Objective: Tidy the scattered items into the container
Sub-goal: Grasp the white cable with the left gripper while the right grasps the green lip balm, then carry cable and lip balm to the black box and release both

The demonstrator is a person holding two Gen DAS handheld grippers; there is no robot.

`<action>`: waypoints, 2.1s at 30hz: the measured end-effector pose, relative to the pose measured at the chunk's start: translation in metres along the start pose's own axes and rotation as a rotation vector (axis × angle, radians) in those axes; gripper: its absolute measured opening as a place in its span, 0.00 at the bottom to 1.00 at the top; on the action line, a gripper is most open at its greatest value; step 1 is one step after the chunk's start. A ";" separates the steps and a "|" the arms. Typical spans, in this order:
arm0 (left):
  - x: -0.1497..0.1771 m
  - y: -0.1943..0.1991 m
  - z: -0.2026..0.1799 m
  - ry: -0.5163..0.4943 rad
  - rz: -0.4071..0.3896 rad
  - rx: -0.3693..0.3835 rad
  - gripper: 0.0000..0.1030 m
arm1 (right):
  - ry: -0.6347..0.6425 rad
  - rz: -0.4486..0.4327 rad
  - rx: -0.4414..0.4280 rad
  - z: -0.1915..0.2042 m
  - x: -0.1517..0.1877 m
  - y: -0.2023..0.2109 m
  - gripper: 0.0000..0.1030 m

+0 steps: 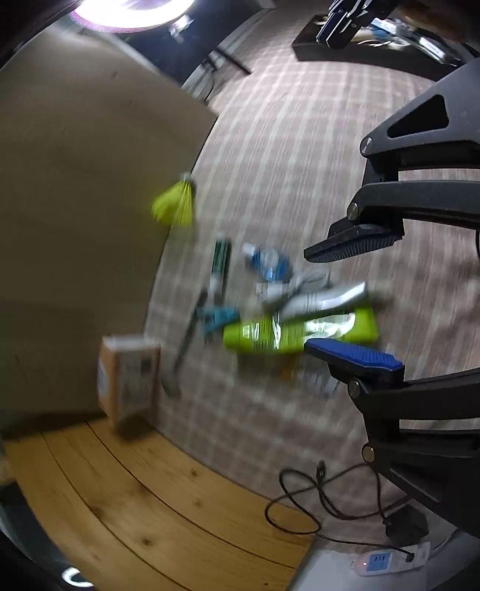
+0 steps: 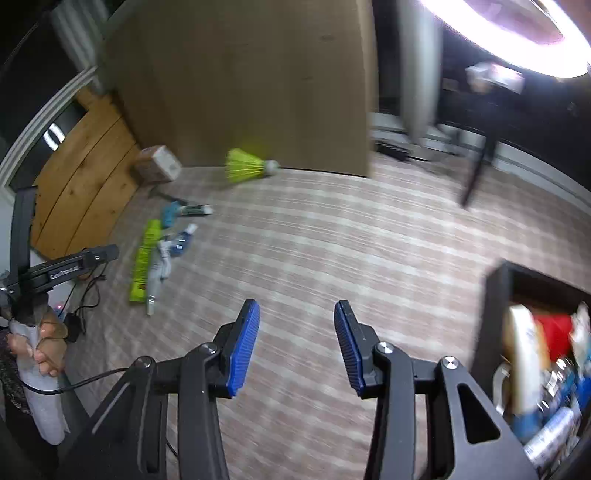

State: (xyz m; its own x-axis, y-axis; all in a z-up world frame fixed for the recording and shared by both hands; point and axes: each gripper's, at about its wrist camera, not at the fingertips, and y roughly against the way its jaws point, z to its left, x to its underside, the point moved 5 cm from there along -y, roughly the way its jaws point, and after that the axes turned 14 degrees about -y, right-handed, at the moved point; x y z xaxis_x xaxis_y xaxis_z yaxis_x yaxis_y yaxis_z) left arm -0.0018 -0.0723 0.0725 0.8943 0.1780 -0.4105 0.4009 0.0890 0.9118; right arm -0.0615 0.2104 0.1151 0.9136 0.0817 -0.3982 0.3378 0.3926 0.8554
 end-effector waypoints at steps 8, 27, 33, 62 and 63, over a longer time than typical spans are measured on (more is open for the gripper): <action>-0.001 -0.030 0.016 0.043 0.024 0.025 0.33 | 0.142 0.053 -0.013 0.078 -0.024 -0.055 0.40; -0.010 -0.100 -0.023 -0.016 0.116 0.082 0.19 | 0.433 0.223 -0.033 0.182 -0.072 -0.199 0.39; -0.015 -0.112 -0.019 -0.051 0.129 0.062 0.19 | 0.453 0.268 -0.040 0.188 -0.073 -0.228 0.35; 0.025 -0.079 -0.019 0.017 0.100 0.143 0.12 | 0.261 0.274 -0.002 0.117 -0.058 -0.207 0.15; 0.028 -0.072 -0.020 0.017 0.094 0.142 0.12 | 0.236 0.270 -0.007 0.109 -0.056 -0.199 0.15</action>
State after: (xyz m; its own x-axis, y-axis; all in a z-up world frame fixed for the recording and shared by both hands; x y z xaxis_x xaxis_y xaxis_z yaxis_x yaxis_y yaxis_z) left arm -0.0098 -0.0538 -0.0044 0.9260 0.1957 -0.3228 0.3412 -0.0679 0.9375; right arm -0.1549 0.0273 0.0029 0.8920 0.3924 -0.2246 0.0890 0.3346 0.9382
